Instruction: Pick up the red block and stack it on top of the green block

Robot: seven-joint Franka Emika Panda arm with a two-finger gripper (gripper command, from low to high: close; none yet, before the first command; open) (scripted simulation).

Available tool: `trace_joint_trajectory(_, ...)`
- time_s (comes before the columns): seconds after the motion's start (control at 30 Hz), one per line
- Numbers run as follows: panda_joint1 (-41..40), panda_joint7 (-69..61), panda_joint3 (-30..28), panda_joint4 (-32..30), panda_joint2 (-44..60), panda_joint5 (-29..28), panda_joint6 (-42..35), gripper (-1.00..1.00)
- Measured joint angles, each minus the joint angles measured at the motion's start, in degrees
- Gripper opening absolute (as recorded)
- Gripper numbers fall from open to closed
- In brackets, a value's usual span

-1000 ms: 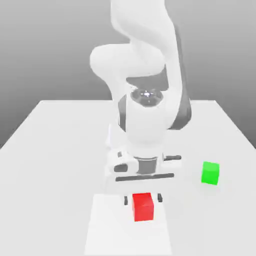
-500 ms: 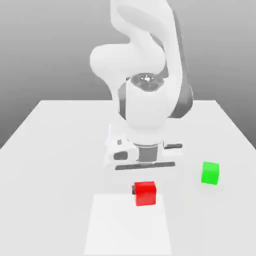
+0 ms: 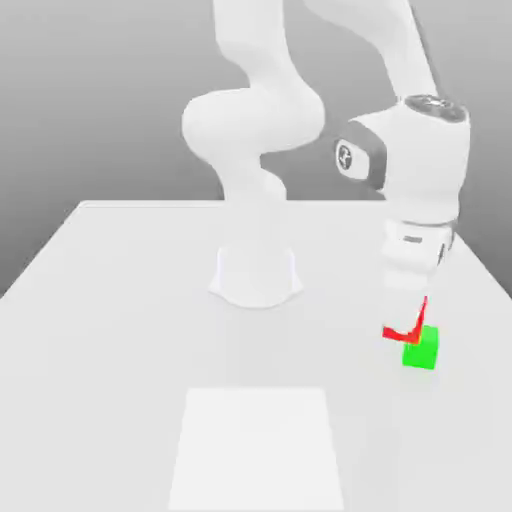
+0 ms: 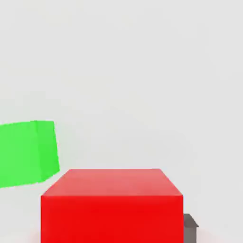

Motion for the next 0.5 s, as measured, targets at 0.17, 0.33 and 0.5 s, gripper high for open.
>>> trace_joint_trajectory(0.17, 6.6, -9.7, 2.6, -1.3, -1.4, -0.5, -0.1, -1.0)
trace_joint_trajectory(0.33, 5.8, -7.5, 3.0, -1.1, 7.8, -5.2, 8.9, -1.0)
trace_joint_trajectory(0.5, 5.2, -5.2, 2.1, -1.0, 11.8, -8.5, 12.6, 1.0)
